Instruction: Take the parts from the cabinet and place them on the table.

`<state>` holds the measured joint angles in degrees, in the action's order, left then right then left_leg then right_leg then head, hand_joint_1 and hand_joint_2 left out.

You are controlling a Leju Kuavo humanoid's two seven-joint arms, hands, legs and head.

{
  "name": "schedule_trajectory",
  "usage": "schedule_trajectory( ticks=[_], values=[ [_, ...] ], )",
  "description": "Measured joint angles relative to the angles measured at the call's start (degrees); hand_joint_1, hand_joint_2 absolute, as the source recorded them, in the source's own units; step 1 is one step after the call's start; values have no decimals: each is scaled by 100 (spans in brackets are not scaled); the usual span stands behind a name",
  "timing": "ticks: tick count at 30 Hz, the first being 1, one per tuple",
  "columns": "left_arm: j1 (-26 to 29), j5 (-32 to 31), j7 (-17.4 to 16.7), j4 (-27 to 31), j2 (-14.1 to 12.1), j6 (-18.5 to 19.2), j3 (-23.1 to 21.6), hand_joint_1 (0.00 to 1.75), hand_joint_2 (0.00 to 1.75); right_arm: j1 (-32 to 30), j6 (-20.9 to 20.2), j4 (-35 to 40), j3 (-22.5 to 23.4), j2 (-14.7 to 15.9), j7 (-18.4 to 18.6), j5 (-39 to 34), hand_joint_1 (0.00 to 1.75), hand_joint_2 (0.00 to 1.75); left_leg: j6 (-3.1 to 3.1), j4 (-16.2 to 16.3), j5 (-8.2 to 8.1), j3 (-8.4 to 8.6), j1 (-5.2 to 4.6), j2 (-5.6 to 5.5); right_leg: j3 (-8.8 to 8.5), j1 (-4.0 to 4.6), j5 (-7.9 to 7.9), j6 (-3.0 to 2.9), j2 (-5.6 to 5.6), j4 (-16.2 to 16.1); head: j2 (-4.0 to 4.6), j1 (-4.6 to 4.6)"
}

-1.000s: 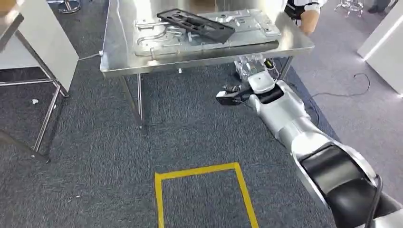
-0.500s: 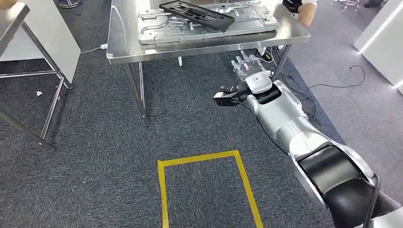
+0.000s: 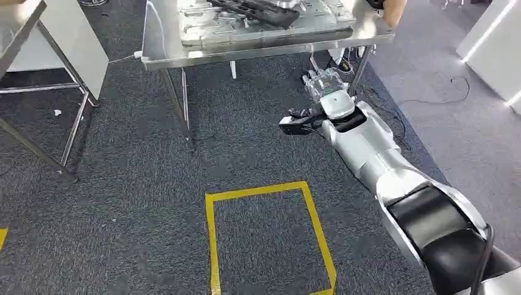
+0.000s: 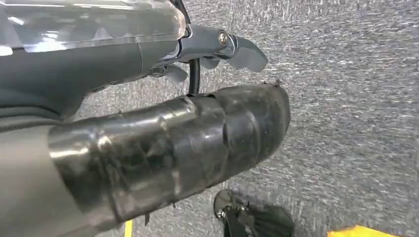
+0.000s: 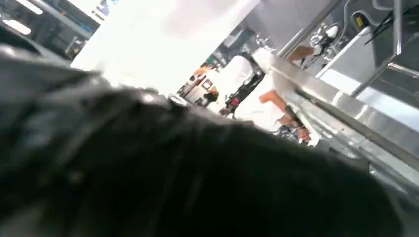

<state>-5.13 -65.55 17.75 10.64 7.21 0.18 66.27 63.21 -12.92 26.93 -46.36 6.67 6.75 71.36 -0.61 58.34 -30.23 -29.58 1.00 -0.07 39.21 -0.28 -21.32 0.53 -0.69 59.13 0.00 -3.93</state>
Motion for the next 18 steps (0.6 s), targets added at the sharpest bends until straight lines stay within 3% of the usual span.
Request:
schedule_trajectory(
  ticks=[2, 3, 5, 7, 8, 9, 10, 12, 13, 14, 15, 16, 18],
  values=[
    [7, -2, -9, 0, 0, -13, 0, 0, 0, -3, -2, -18, 0, 0, 0, -2, 0, 0, 82, -8, 50, -29, -8, 2, 2, -10, 72, 64, 0, -27, 0, -2],
    [13, -4, -13, 0, 2, -15, 0, 0, 0, -5, 0, -24, 0, 0, 2, -4, 0, 0, 173, -47, 112, -27, 20, 30, 35, -42, 34, 95, 9, 1, 0, -2],
    [4, -7, -22, 0, 2, -18, 0, 0, 0, -1, -2, -26, 0, 0, 2, -13, 0, 0, 269, -45, 180, -105, 17, 48, 236, -51, -417, 143, 19, 511, 0, -4],
    [13, -7, -22, 0, 2, -24, 0, 0, 0, -18, -2, -50, 0, 4, 2, -17, 0, 0, 287, -37, 237, -180, 7, 47, 587, -52, -872, 182, 35, 1438, 0, -4],
    [22, -7, -22, 0, 0, -33, 2, 0, 0, -35, -2, -63, 0, 4, 2, -17, 0, 0, 284, -26, 257, -218, 0, 46, 688, -51, -962, 185, 37, 1748, 0, -2],
    [25, -7, -24, 0, -2, -35, 2, 0, 0, -52, -2, -70, 0, 4, 2, -18, 0, 0, 280, -12, 268, -244, -5, 46, 633, -50, -907, 176, 37, 1726, 0, -2],
    [26, -7, -24, 0, -2, -37, 2, 0, 0, -56, -2, -74, 0, 4, 2, -17, 0, 0, 274, -2, 273, -257, -12, 45, 461, -48, -777, 157, 38, 1501, 0, -4],
    [23, -7, -24, 0, 0, -35, 4, 0, 0, -36, -2, -74, 0, 4, 4, -20, 0, 0, 268, 2, 275, -243, -39, 43, -178, -19, -356, 54, 44, 472, 0, -4],
    [18, -9, -22, 0, 11, -35, 2, 0, 0, -13, -2, -74, 0, 4, 9, -20, 0, 0, 263, -5, 276, -257, -28, 50, -384, 12, -385, -46, 40, 71, 0, -2],
    [1, -9, -22, 0, 26, -28, 2, 0, 0, -3, -2, -72, 0, 0, 9, -24, 0, 0, 212, 11, 296, -285, -64, 53, -412, 41, -383, -70, 37, 14, 0, 0],
    [-1, -11, -22, 0, 22, -26, 2, 0, 0, 9, -2, -72, 0, 0, 11, -26, 0, 0, 206, 32, 284, -313, -57, 53, -413, 47, -356, -59, 38, -51, 0, -9],
    [2, -22, -22, 0, 13, -26, 2, 0, 0, 9, -2, -74, 0, 0, 13, -33, 0, 0, 222, 25, 285, -323, -68, 53, -402, 20, -368, 25, 39, -58, 0, 3],
    [4, -44, -22, 0, 13, -24, 2, 0, 0, 4, 0, -81, 0, 0, 15, -39, 0, 0, 204, 23, 296, -325, -51, 60, -388, 37, -363, 23, 46, -47, 0, 0]
  ],
)
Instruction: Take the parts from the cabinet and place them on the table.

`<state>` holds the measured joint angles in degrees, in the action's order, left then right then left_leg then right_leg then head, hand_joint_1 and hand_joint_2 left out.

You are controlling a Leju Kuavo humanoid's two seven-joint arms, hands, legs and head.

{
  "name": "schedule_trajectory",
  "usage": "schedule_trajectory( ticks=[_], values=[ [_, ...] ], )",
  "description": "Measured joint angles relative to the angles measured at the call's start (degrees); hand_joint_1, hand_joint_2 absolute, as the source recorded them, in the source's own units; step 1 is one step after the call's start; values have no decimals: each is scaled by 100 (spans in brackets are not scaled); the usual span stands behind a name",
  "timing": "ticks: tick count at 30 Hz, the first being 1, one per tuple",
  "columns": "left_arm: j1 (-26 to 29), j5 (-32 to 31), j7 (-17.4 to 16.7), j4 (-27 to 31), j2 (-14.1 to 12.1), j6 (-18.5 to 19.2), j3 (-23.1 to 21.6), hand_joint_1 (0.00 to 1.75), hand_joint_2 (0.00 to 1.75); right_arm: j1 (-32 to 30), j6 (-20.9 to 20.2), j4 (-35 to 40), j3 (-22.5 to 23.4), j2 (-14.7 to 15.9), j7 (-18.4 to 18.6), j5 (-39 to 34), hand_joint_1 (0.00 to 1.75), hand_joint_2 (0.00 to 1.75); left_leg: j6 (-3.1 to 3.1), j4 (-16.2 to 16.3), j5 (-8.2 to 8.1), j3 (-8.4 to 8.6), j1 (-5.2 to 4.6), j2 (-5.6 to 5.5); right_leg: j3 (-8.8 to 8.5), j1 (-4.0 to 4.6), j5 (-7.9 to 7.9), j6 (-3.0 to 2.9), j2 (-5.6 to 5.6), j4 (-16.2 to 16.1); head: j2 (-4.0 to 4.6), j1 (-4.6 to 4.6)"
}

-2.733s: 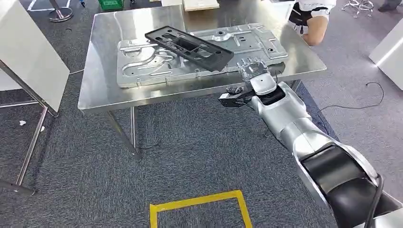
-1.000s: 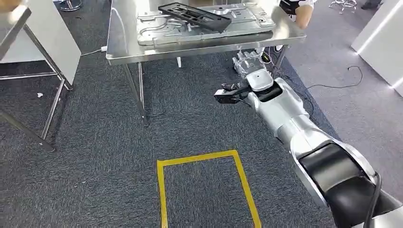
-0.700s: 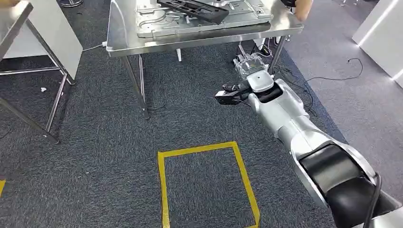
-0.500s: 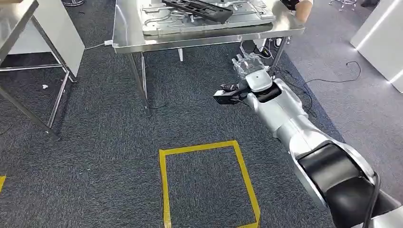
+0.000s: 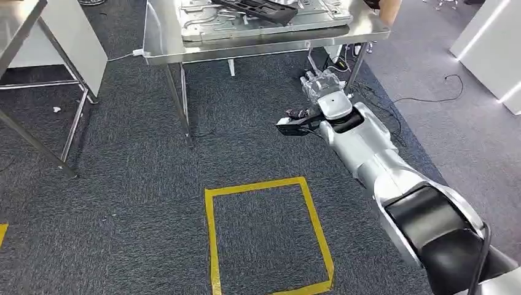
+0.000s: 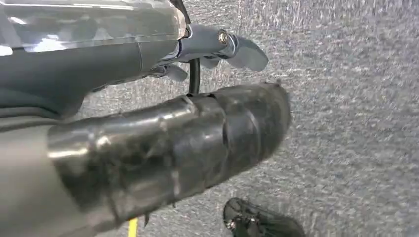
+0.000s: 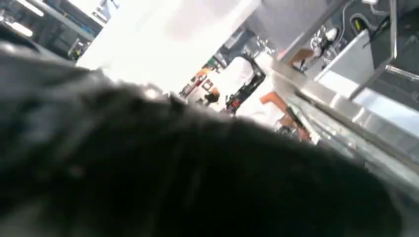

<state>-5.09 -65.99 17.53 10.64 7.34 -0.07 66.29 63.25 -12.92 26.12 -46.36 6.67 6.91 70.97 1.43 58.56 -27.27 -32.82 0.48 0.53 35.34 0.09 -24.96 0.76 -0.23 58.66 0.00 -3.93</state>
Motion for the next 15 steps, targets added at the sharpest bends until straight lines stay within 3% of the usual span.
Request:
schedule_trajectory(
  ticks=[9, 13, 14, 15],
  values=[
    [-10, -15, 17, 0, -20, -13, 0, 0, 0, 1, 2, -81, 0, 4, -26, 81, 0, 0, -13, -15, 27, -18, -1, -3, 38, -11, 25, -21, -1, 11, 0, 2],
    [-10, -15, 17, 0, -20, -13, 0, 0, 0, 6, 9, -85, 0, 2, -28, 87, 0, 0, 28, -43, 64, -30, -20, -8, 21, -25, 66, 16, -10, -20, 0, 2],
    [-10, -15, 17, 0, -15, -11, 0, 0, 0, 8, 18, -85, 0, 2, -28, 87, 0, 0, 49, -151, 133, 30, 42, -12, 8, 7, 62, 38, -17, -34, 0, 0],
    [-13, -15, 17, 0, -13, -11, 0, 0, 0, 16, 35, -87, 0, 17, -26, 87, 0, 0, 49, -229, 186, 66, 59, -18, 30, -20, -42, 57, 5, 41, 0, -2]
  ],
)
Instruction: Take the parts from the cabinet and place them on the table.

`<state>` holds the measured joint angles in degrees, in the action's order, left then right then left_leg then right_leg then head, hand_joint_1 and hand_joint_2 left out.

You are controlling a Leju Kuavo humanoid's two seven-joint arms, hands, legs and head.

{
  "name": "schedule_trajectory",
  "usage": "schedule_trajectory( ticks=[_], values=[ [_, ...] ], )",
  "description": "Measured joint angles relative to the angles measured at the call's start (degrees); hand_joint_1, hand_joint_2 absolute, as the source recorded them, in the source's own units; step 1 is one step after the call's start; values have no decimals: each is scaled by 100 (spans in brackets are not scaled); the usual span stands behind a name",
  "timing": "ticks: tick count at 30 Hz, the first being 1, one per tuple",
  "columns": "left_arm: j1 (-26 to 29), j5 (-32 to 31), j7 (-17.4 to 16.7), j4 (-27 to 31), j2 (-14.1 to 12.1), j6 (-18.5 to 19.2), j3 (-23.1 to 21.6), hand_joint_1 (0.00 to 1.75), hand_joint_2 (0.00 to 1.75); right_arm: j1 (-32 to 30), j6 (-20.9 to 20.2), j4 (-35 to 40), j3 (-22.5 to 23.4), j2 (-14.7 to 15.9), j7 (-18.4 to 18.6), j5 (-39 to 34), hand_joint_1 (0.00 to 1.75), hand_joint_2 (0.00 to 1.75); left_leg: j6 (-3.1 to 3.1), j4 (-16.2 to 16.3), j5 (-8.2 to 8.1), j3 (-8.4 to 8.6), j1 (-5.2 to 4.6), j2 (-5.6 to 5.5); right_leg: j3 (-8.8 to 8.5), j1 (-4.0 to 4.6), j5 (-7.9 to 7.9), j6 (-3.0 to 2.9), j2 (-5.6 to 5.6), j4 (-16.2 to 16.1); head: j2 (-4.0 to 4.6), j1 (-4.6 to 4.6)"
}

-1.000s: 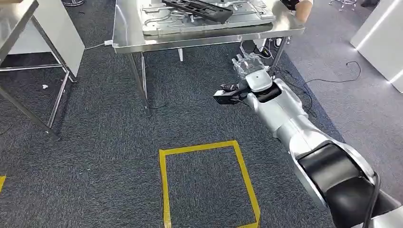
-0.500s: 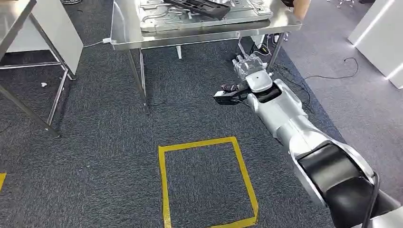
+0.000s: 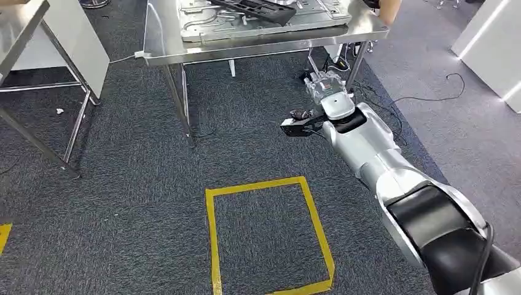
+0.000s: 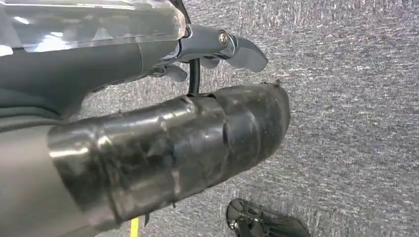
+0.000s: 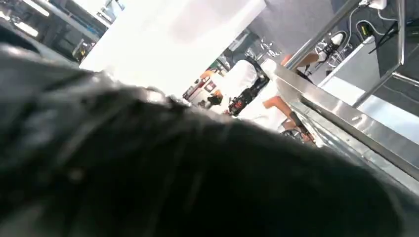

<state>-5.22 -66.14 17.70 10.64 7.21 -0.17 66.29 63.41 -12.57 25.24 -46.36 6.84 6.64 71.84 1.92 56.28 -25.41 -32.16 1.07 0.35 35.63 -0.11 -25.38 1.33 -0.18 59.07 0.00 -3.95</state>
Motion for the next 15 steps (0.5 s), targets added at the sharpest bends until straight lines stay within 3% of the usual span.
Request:
schedule_trajectory(
  ticks=[1, 3, 4, 5, 6, 8, 9, 10, 13, 14, 15],
  values=[
    [-1, 0, -2, 0, 0, 0, 0, 0, 0, 15, 11, 0, 0, 13, 9, 0, 0, 0, 26, -22, 27, -9, 6, -3, 132, -7, -241, 24, 10, 301, 0, 2],
    [-1, -2, -7, 0, 0, 0, 0, 0, 0, -10, 22, -2, -2, 24, 20, 0, 0, 0, 15, -16, 37, -38, 11, -35, 502, -57, -666, 74, 13, 1164, 0, 2],
    [-1, -2, -9, 0, 0, 0, 0, 0, 0, -38, 24, -9, -2, 26, 20, 0, 0, 0, 9, -3, 41, -54, 19, -69, 656, -87, -776, 103, 12, 1516, 0, 2],
    [0, -2, -11, 0, 0, 7, 0, 0, 0, -61, 24, -24, -2, 35, 20, 0, 0, 0, 3, 19, 43, -73, 32, -114, 704, -119, -748, 129, 13, 1633, 0, 2],
    [6, -2, -13, 0, 0, 9, 0, 0, 0, -69, 24, -39, -2, 41, 20, 0, 0, 0, -16, 49, 34, -90, 55, -173, 606, -149, -589, 154, 14, 1451, 0, 2],
    [14, -2, -17, 0, 0, 11, 2, 0, 0, -60, 26, -39, -2, 50, 20, 0, 0, 0, -92, 141, -7, -107, 105, -284, 81, -216, -79, 207, 74, 475, 0, 2],
    [11, -2, -18, 0, 0, 11, 2, 0, 0, -60, 26, -42, -2, 59, 20, 0, 0, 0, -137, 192, -35, -127, 128, -326, -107, -257, -52, 226, 253, 76, 0, 0],
    [-3, -2, -17, 0, 0, 11, 2, 0, 0, -61, 31, -44, -2, 63, 17, 0, 0, 0, -200, 223, -35, -191, 101, -381, -164, -205, -140, 214, 405, 31, 0, -4],
    [11, -2, -17, -2, 7, 15, 0, 0, 0, -68, 33, -44, -2, 77, 20, 0, 0, 0, -339, 181, 39, -249, 146, -539, -101, -154, -135, 52, 258, 71, 0, 0],
    [32, -4, -20, -2, 20, 20, 0, 0, 0, -56, 35, -39, -2, 59, 20, 0, 0, 0, -388, 158, 55, -261, 145, -592, -111, -175, -105, -10, 191, 29, 0, -2],
    [39, -4, -18, -2, 24, 20, 0, 0, 0, -49, 37, -33, -2, 53, 20, 0, 0, 0, -394, 236, -17, -300, 162, -473, -132, -198, -72, -74, 122, -18, 0, 2]
  ],
)
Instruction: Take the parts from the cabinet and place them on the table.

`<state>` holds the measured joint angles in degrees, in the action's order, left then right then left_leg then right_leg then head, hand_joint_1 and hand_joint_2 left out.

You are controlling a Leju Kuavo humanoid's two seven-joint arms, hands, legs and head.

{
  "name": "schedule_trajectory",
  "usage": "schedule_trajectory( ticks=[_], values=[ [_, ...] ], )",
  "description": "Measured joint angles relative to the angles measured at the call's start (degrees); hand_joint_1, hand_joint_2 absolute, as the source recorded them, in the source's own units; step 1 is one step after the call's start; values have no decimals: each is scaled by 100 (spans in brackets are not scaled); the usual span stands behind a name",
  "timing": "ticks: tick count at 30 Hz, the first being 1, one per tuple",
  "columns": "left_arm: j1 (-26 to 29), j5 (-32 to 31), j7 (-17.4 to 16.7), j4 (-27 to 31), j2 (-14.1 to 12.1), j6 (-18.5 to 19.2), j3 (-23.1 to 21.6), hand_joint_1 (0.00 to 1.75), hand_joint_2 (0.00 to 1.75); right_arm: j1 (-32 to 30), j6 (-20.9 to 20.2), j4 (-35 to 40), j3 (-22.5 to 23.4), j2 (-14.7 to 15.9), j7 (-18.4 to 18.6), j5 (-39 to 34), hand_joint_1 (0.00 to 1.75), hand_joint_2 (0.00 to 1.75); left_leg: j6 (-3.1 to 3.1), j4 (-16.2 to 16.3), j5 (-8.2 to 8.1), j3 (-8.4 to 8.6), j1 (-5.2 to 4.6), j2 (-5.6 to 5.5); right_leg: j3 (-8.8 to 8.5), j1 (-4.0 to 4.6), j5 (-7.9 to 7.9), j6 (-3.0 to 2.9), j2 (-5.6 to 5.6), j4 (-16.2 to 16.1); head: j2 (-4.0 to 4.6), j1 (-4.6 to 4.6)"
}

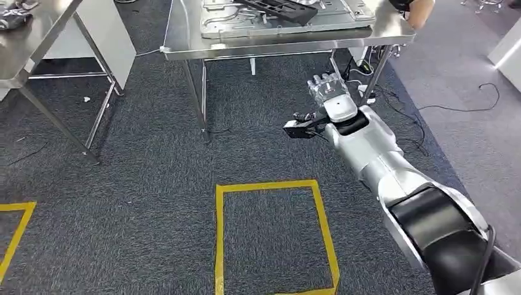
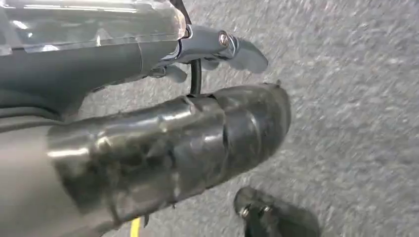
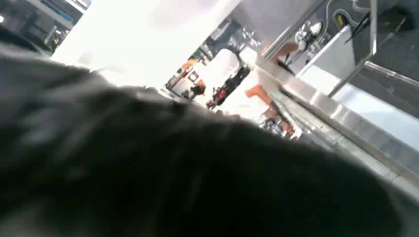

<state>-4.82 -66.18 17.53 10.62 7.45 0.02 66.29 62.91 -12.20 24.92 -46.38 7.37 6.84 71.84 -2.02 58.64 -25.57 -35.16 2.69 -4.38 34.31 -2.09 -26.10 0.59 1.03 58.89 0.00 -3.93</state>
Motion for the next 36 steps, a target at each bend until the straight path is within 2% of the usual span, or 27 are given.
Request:
schedule_trajectory(
  ticks=[1, 2, 4, 5, 6, 8, 9, 10, 14, 15, 16, 17, 19, 20, 21, 22, 23, 24, 25, 26, 29, 30, 31, 32, 34, 35, 36],
  values=[
    [-7, -2, 0, 0, 2, -2, 0, 0, 0, 6, 0, 2, 0, -2, 0, 0, 0, 0, 13, 263, -196, -124, -39, 237, -5, 21, 18, -75, -37, -32, 0, 17],
    [-15, -2, -2, 0, -2, -5, 0, 0, 0, 7, 0, 2, 0, -2, 0, 0, 0, 0, 15, 642, -402, -291, -41, 337, 3, 49, 20, -95, -92, -35, 0, 15],
    [-19, -2, 0, 0, -18, -4, 0, 0, 0, -13, -2, -7, 0, -2, 0, 0, 0, 0, 20, 1556, -779, -702, -50, 393, 20, 105, 14, -122, -211, -21, 0, 13],
    [-15, -2, -2, 0, -15, -4, 0, 0, 0, -23, -2, -7, 0, -2, 0, 0, 0, 0, 30, 1760, -799, -787, -58, 395, 24, 136, 11, -133, -270, -14, 0, 13],
    [-9, -2, -2, 0, -15, -4, 0, 0, 0, -26, -2, -9, 0, -2, 0, 0, 0, 0, 60, 1671, -697, -732, -74, 401, 24, 161, 6, -141, -330, -10, 0, 15],
    [-11, -2, -2, 0, -15, -2, 0, 0, 0, -17, -2, -7, 0, -2, 0, 0, 0, 0, 165, 742, -221, -233, -130, 475, 8, 212, -4, -155, -463, 0, 0, 15],
    [-16, -2, 0, 2, -20, -2, 0, 0, 0, -13, -2, -7, 0, -2, 0, 0, 0, 0, 248, 230, -31, 48, -186, 662, -5, 226, -13, -157, -519, 1, 0, 13],
    [-29, -2, 0, 2, -39, -2, 0, 0, 0, -11, 0, -4, 0, -2, 2, 4, 0, 0, 331, 15, -136, 154, -285, 982, -7, 265, -21, -142, -578, 2, 0, 13],
    [-31, -13, 0, 2, -37, -2, 0, 0, 0, -8, 0, -2, 0, -13, 13, 9, 0, 0, 383, -58, -22, 101, -299, 689, -15, 263, -3, -68, -816, -13, 0, 13],
    [-27, -24, 0, 2, -35, 0, 0, 0, 0, -3, 0, 2, 0, -11, 15, 11, 0, 0, 403, -129, 37, 143, -223, 641, -3, 244, -69, -14, -709, 19, 0, 13],
    [-25, -28, 7, 2, -26, 0, 2, 0, 0, 8, 0, 0, 0, 11, 17, 11, 0, 0, 416, -154, 64, 140, -222, 580, 46, 215, -199, 20, -380, 166, 0, 8],
    [-36, -31, 9, 2, -26, 0, 2, 0, 0, 11, -2, -2, 0, 20, 17, 11, 0, 0, 441, -154, 80, 120, -218, 532, 208, 196, -430, 33, -206, 524, 0, 11],
    [-55, -39, 11, 2, -24, 0, 0, 0, 0, -19, -4, -22, 0, 41, 17, 15, 0, 0, 458, -150, 94, 92, -219, 392, 613, 164, -825, 80, -124, 1418, 0, 9],
    [-55, -42, 9, 2, -24, -2, 0, 0, 0, -43, -9, -31, 0, 44, 15, 15, 0, 0, 452, -138, 98, 80, -219, 302, 749, 156, -870, 91, -121, 1697, 0, 6],
    [-52, -44, 9, 2, -24, -2, 0, 0, 0, -53, -9, -44, 0, 46, 17, 17, 0, 0, 448, -119, 100, 74, -217, 225, 748, 141, -778, 100, -120, 1686, 0, 6],
    [-40, -44, 7, 2, -24, -4, 0, 0, 0, -52, -9, -48, 0, 46, 15, 18, 0, 0, 440, -91, 95, 70, -215, 137, 607, 121, -548, 103, -114, 1391, 0, 9],
    [-33, -44, 7, 2, -20, -4, 2, 0, 0, -43, -9, -48, 0, 46, 15, 20, 0, 0, 422, -53, 83, 68, -213, 62, 362, 106, -261, 99, -79, 906, 0, 9],
    [-36, -46, 7, 2, -15, -4, 2, 0, 0, -31, -9, -48, 0, 50, 15, 26, 0, 0, 394, -17, 64, 61, -209, -15, 102, 82, 7, 91, 50, 368, 0, 6],
    [-35, -46, 7, 2, -15, -4, 2, 0, 0, -30, -9, -48, 0, 59, 13, 31, 0, 0, 378, -3, 57, 36, -191, -68, 11, 65, -97, 66, 309, 203, 0, 9],
    [-63, -46, 9, 2, -13, -11, 0, 0, 0, -23, -9, -50, 0, 61, 0, 33, 0, 0, 332, 48, 66, -22, -210, -139, -26, 71, -88, 57, 378, 69, 0, 11],
    [-33, -46, 7, 0, -13, -26, 0, 0, 0, -19, -7, -46, 0, 68, 0, 48, 0, 0, 202, -11, 136, -92, -142, -329, -4, 129, -89, -20, 190, 74, 0, 11],
    [-26, -46, 2, 0, -11, -31, 0, 0, 0, -13, -2, -35, 0, 30, 0, 52, 0, 0, 180, 14, 106, -115, -167, -262, -42, 49, -39, -89, 101, -26, 0, 9],
    [-16, -46, 0, 0, 2, -31, 0, 0, 0, -11, -2, -33, 0, 33, 0, 55, 0, 0, 169, 134, 6, -172, -198, 56, -76, 68, -22, -133, 41, -65, 0, 15],
    [-24, -46, 0, 0, 4, -31, 0, 0, 0, 0, -2, -33, 0, 39, 0, 57, 0, 0, 157, 443, -184, -312, -183, 247, -85, 77, -18, -178, -31, -82, 0, 19],
    [-45, -46, -2, 0, 2, -31, 0, 0, 0, 0, -4, -33, 0, 50, 0, 61, 0, 0, 121, 1353, -581, -736, -167, 378, -77, 99, -23, -186, -182, -73, 0, 19],
    [-45, -46, -2, 0, 2, -31, 0, 0, 0, -10, -4, -33, 0, 50, 0, 59, 0, 0, 102, 1674, -666, -891, -159, 394, -72, 101, -28, -191, -255, -67, 0, 22],
    [-43, -46, -2, 0, 4, -31, 0, 0, 0, -18, -4, -33, 0, 50, 0, 61, 0, 0, 93, 1717, -615, -909, -152, 400, -70, 101, -33, -186, -329, -60, 0, 20]
  ],
)
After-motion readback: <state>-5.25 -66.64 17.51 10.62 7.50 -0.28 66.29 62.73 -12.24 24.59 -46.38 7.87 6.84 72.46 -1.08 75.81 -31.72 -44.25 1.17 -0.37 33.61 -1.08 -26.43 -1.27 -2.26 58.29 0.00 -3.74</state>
